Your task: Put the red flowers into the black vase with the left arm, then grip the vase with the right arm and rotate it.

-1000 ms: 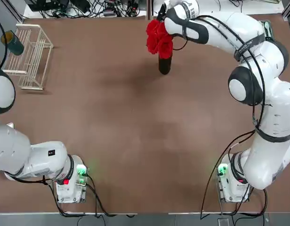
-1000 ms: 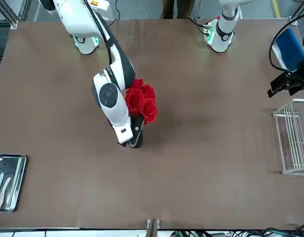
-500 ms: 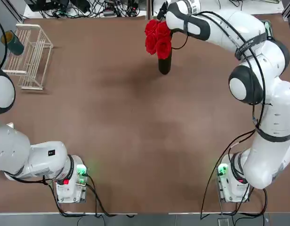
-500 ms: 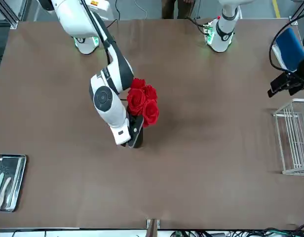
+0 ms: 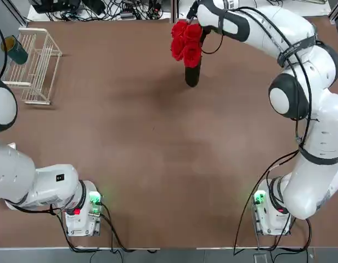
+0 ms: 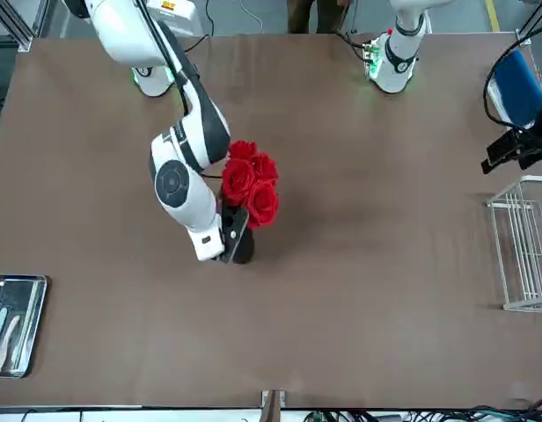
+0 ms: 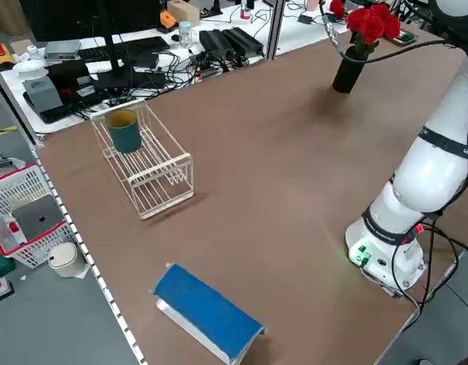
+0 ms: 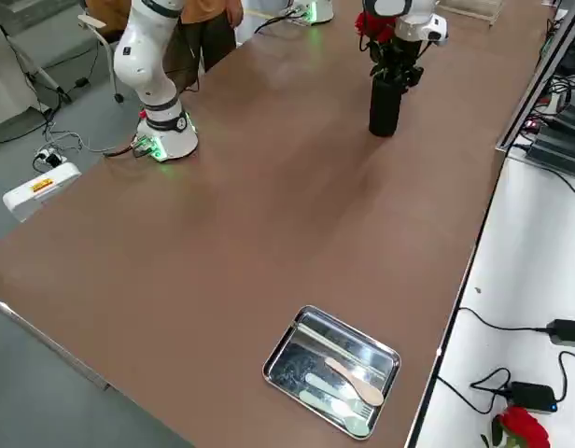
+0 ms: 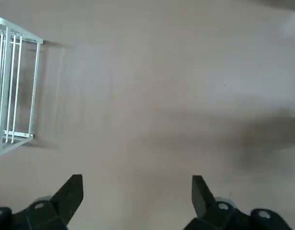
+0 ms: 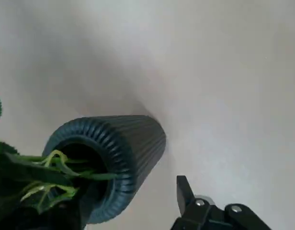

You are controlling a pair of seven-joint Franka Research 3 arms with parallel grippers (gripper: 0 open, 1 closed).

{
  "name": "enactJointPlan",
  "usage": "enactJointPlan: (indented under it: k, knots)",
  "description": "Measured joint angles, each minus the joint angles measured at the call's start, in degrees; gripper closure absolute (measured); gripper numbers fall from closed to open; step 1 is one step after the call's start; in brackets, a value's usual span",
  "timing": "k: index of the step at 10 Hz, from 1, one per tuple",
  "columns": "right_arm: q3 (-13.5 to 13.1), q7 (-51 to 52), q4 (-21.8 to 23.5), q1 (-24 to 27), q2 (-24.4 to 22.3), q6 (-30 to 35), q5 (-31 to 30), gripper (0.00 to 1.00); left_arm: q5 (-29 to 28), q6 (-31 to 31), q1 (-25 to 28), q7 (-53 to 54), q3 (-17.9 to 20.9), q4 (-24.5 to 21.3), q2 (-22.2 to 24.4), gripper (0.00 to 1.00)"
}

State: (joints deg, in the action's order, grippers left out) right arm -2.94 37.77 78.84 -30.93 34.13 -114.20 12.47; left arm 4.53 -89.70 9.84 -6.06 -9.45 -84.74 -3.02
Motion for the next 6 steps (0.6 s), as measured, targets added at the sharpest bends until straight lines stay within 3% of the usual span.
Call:
enactJointPlan:
  k: [6]
  knots:
    - [0.0, 0.33, -0.21, 1.42, -1.32, 3.79, 1.6, 0.25, 0.0, 0.0, -0.81, 0.0, -0.82, -0.07, -0.25, 0.0]
